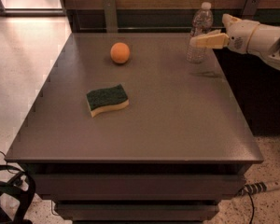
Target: Pick water bottle
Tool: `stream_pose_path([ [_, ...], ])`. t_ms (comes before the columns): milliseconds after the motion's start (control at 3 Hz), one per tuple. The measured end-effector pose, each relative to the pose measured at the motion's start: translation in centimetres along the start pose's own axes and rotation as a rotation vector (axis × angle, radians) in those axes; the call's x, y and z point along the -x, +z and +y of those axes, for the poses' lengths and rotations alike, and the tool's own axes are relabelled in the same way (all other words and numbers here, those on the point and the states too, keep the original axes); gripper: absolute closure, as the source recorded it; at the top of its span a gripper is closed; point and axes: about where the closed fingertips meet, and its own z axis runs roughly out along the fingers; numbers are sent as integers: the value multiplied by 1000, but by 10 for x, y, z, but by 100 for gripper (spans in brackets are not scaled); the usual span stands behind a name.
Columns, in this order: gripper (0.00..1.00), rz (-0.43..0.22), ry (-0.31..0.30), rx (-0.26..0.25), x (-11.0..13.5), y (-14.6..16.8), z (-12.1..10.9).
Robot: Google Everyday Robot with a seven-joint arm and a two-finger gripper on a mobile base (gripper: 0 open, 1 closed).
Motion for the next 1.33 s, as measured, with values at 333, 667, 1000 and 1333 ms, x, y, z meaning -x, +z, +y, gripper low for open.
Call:
stream_pose_path([
  [333,0,-10,29,12,-12,14,-6],
  [667,18,-26,57,33,-20,29,-9],
  [1000,41,-27,58,37,-20,32,-8],
  [1333,72,-27,59,43,-20,36,-5],
])
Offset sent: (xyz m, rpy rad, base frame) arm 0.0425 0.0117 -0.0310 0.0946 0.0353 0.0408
